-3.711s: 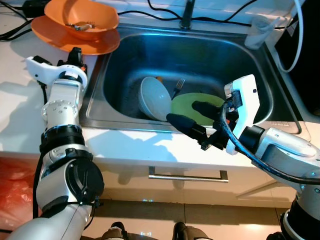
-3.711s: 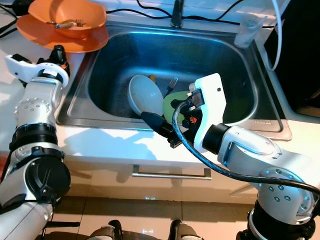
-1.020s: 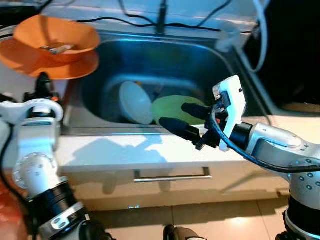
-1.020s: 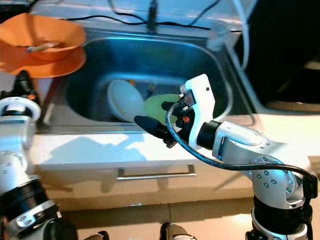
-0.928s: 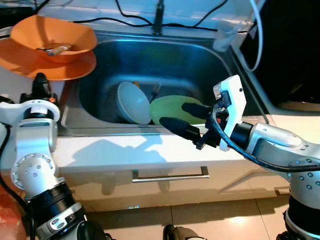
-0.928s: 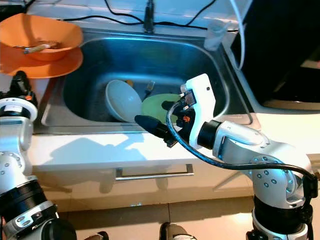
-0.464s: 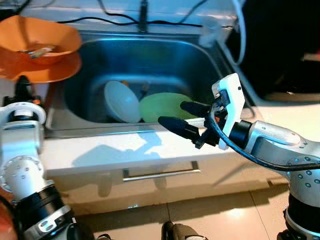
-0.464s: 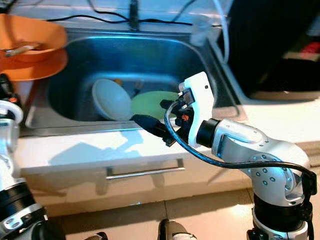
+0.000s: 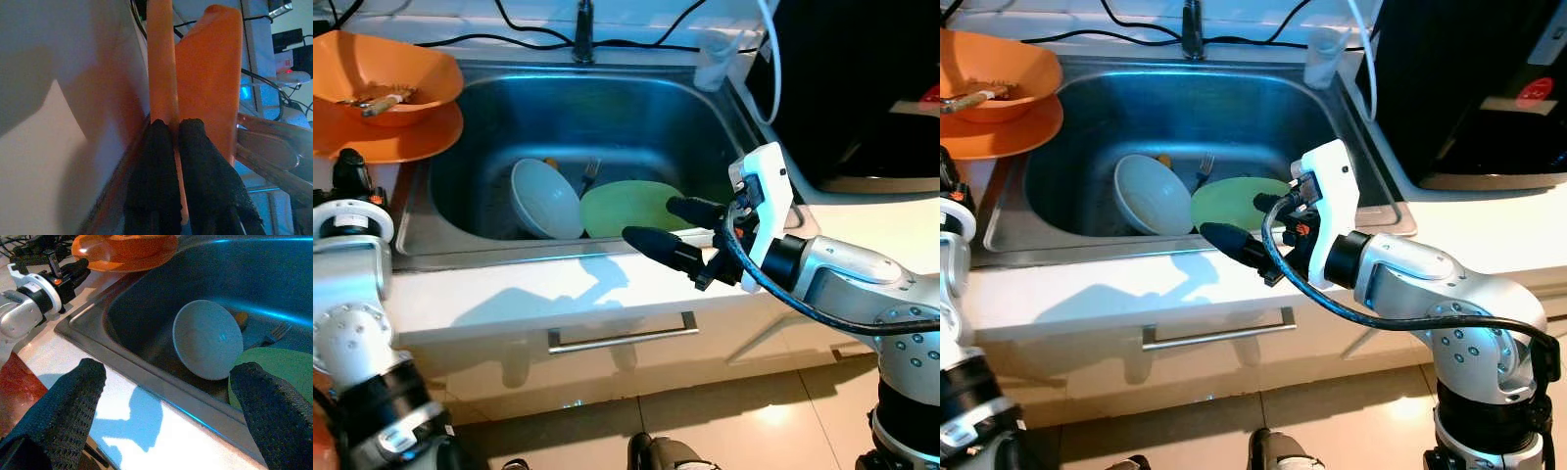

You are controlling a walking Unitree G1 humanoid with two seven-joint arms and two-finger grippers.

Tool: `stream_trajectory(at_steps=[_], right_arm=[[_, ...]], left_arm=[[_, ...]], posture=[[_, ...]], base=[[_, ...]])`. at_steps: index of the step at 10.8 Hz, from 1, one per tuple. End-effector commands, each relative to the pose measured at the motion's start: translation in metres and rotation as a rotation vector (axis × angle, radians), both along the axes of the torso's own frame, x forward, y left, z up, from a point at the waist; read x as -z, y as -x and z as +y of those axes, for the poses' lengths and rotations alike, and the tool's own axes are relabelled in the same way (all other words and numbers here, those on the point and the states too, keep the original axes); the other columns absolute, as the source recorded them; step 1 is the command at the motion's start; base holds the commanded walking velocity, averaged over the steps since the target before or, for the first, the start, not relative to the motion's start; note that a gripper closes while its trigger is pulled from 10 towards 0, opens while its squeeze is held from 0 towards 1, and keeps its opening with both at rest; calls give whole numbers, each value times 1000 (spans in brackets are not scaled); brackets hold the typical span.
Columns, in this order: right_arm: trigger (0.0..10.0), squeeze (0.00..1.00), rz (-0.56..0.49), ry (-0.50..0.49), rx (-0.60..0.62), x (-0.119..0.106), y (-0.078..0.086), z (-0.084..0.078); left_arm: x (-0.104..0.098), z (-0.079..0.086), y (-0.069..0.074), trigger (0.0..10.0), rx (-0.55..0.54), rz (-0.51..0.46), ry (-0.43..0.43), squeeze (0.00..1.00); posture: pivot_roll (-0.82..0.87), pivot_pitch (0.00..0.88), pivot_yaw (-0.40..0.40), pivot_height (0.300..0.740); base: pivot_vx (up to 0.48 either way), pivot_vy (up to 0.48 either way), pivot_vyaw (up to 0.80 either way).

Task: Kitchen organization

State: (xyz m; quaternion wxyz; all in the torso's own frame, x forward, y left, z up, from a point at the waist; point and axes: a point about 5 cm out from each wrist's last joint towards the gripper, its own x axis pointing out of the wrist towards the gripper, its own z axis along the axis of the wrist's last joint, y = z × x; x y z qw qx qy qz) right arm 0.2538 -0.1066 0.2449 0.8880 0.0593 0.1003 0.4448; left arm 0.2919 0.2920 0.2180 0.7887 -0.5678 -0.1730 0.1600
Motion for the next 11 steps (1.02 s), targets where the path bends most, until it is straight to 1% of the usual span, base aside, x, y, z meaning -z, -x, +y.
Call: stream_trajectory(at_steps=[1,2,3,5,6,8,11], right_arm=[[10000,0,1,8,11,2,1,-2],[10000,0,2,0,7,2,1,0],[10000,0,-3,-12,-22,1,3,5],[10000,0,-14,-52,-87,-2,9,16],[10000,0,-11,-60,-109,-1,11,21],[10000,0,-6,-84,-165,-1,15,34],[10000,0,-12,-115,-192,-3,18,40]], left_arm=[[79,21,14,10000,-106,297,156,0],[75,18,8,10000,-94,278,164,0],[70,14,2,10000,-77,262,157,0],[64,12,-4,10000,-65,240,151,0],[64,11,-5,10000,-63,239,149,0],[63,16,-3,10000,-83,240,143,0],[58,20,-2,10000,-101,219,125,0]], posture=[[-61,231,-224,740],[-62,231,-221,740],[-59,228,-218,740],[-52,223,-213,740],[-46,221,-211,740],[-38,220,-210,740],[-28,220,-205,740]], base=[[0,0,0],[0,0,0],[0,0,0],[0,0,0],[0,0,0],[0,0,0],[0,0,0]])
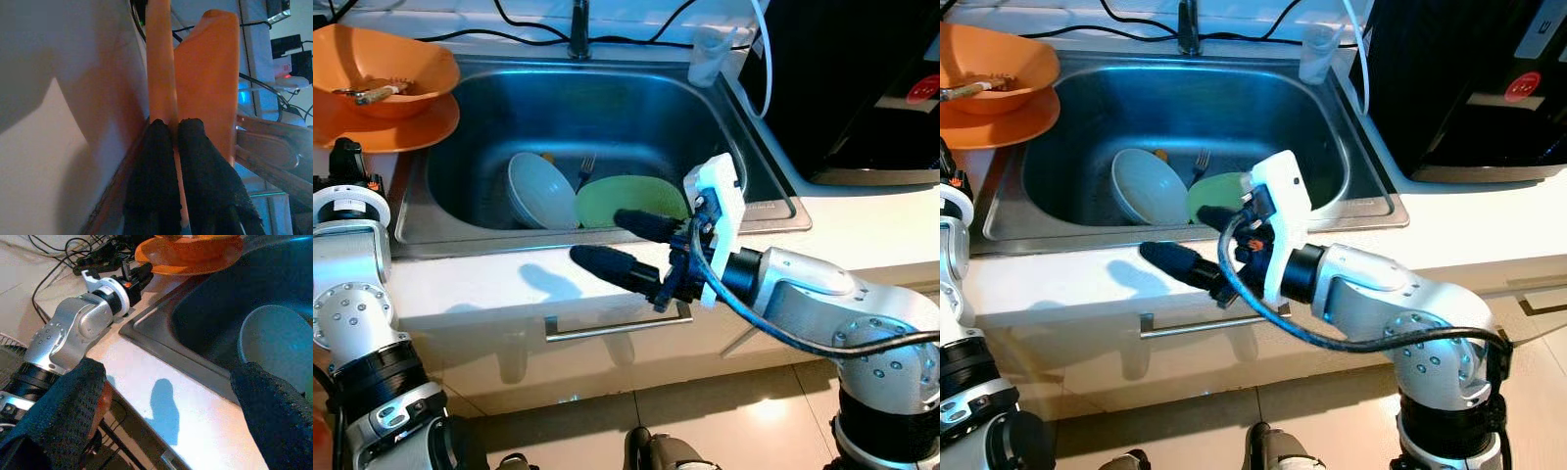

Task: Kitchen organization

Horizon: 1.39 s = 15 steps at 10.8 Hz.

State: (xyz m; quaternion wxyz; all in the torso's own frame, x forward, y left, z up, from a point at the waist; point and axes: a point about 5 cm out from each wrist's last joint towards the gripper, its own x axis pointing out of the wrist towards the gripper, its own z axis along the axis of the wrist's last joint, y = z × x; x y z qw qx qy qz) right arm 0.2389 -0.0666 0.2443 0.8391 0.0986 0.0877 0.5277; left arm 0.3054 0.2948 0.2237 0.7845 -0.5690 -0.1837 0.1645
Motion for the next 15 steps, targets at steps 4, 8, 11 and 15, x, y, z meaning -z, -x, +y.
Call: stream_trajectory(at_steps=[4,8,11,15], right_arm=[[10000,0,-20,-2,12,-1,2,-3],[10000,0,-19,18,29,0,-3,-11],[10000,0,-14,31,26,1,-7,-14],[10000,0,-24,44,15,0,-12,-14]], left_arm=[[57,33,17,10000,-159,180,151,0],[65,43,34,10000,-226,195,173,0],[72,55,58,10000,-298,217,175,0],[86,51,60,10000,-292,271,169,0]], posture=[[-23,218,-208,740],[-9,224,-228,740],[15,227,-254,740],[13,222,-261,740]], base=[[0,0,0],[0,0,0],[0,0,0],[0,0,0]])
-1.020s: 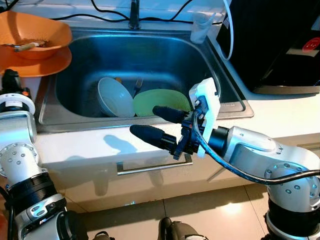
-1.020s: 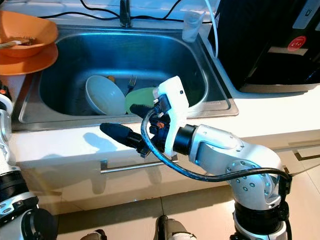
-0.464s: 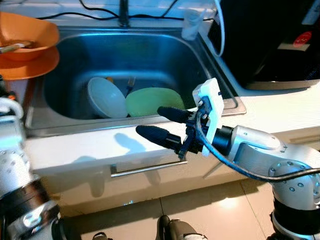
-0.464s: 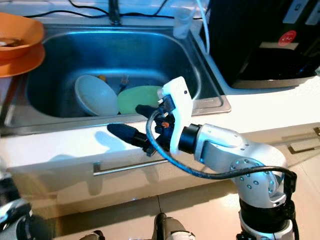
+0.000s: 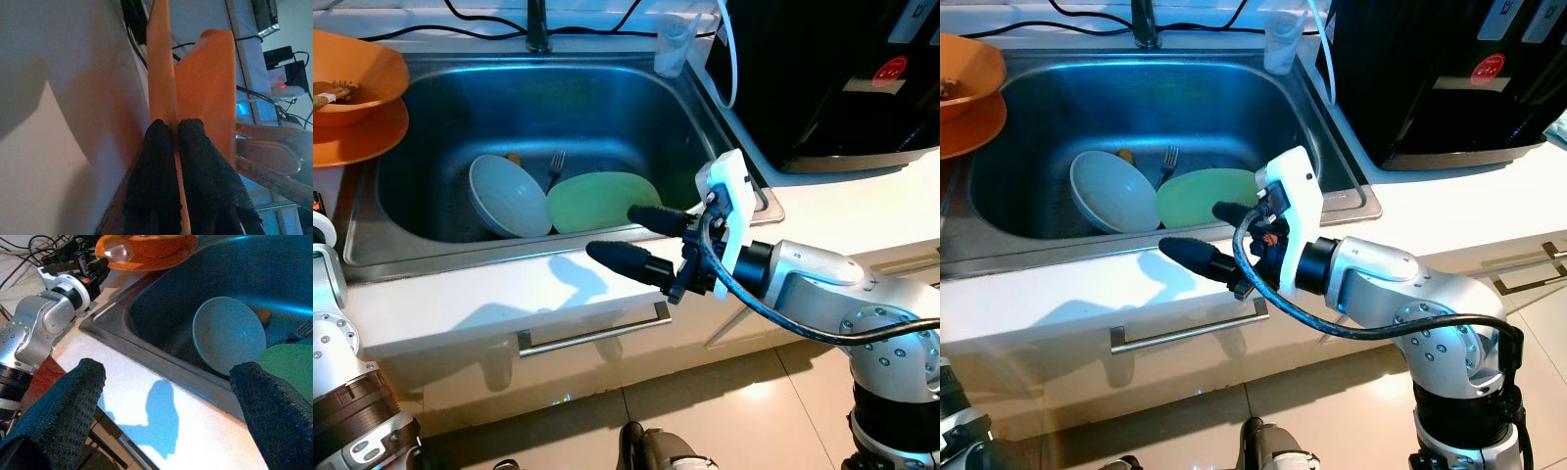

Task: Kitchen organization

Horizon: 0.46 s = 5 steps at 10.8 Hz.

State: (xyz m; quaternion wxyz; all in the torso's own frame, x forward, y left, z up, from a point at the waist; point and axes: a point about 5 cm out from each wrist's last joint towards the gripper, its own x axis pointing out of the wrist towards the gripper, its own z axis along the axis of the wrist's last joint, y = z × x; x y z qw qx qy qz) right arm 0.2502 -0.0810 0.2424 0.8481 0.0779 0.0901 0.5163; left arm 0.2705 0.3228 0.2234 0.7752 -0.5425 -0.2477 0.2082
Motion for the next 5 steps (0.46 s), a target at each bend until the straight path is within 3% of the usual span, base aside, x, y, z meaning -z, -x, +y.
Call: stream_trajectory(at_steps=[1,5], right_arm=[[10000,0,-9,8,-1,-1,0,-2],[10000,0,-14,16,17,0,0,-5]], left_arm=[[89,21,22,10000,-129,298,243,0],[104,7,11,10000,-70,368,241,0]], posture=[[4,222,-256,740],[-8,216,-247,740]], base=[[0,0,0],[0,0,0]])
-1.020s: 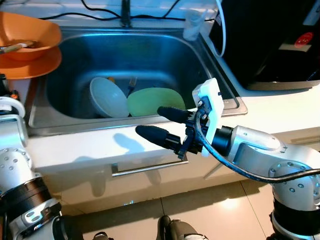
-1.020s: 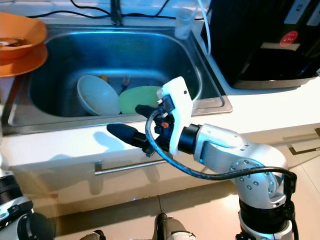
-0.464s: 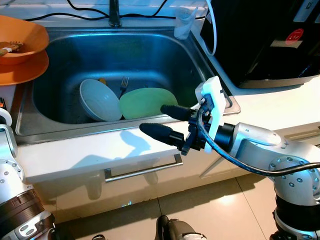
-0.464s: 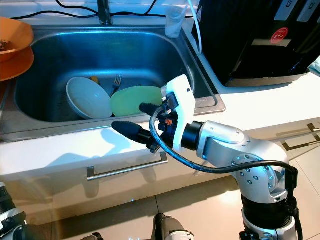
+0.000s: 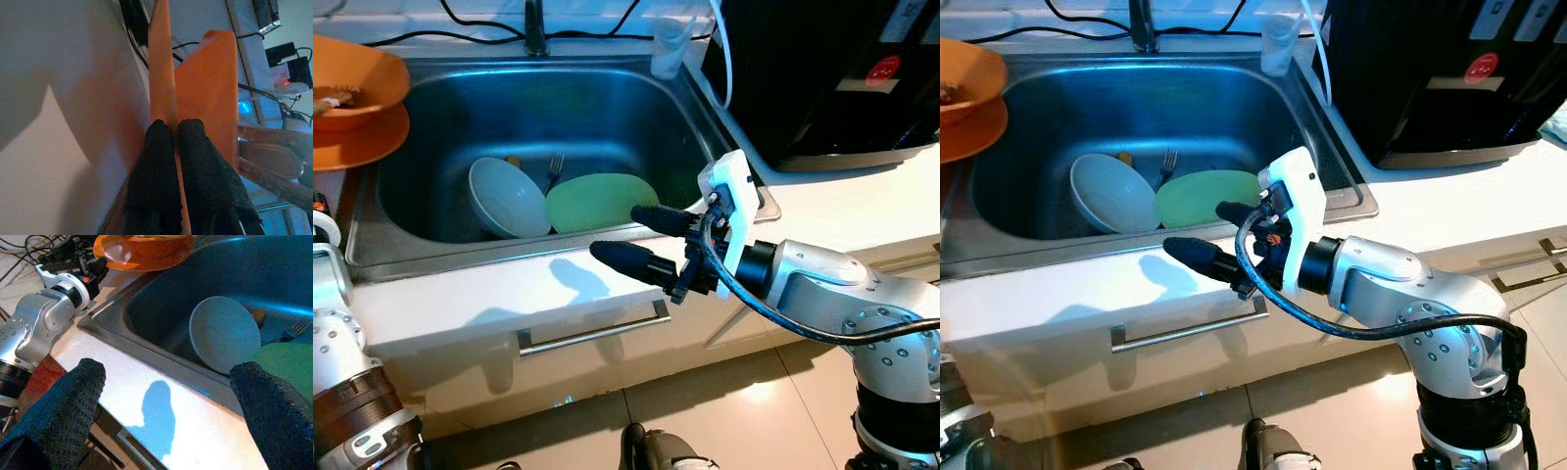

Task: Kitchen organization

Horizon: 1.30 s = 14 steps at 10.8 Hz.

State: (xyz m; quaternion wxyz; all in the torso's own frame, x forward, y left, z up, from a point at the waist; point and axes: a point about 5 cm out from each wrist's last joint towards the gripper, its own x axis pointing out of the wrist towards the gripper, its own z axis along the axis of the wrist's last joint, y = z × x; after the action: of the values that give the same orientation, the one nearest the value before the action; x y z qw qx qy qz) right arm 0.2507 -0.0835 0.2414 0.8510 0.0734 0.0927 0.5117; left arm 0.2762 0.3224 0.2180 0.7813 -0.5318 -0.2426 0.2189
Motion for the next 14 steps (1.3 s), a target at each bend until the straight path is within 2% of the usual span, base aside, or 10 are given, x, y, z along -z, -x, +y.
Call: stream_trajectory(at_steps=[1,2,3,4,5,12,14], right_arm=[[10000,0,-17,9,12,-2,1,-4],[10000,0,-17,10,14,-2,1,-5],[10000,0,-17,12,16,-1,1,-6],[10000,0,-16,14,19,-1,0,-6],[10000,0,-16,15,21,-1,0,-7],[10000,0,-15,22,34,0,0,-10],[10000,0,-12,29,35,1,-1,-12]], left_arm=[[98,4,13,10000,-53,324,267,573],[97,5,12,10000,-60,318,275,573],[98,7,13,10000,-67,320,275,486],[99,9,13,10000,-73,327,272,196],[100,9,13,10000,-75,330,274,0],[109,9,15,10000,-64,342,275,0],[118,10,27,10000,-50,375,265,0]], posture=[[-13,212,-247,740],[-13,212,-247,740],[-15,211,-246,740],[-15,211,-246,740],[-16,211,-246,740],[-23,208,-246,740],[-16,209,-260,740]], base=[[0,0,0],[0,0,0],[0,0,0],[0,0,0],[0,0,0],[0,0,0],[0,0,0]])
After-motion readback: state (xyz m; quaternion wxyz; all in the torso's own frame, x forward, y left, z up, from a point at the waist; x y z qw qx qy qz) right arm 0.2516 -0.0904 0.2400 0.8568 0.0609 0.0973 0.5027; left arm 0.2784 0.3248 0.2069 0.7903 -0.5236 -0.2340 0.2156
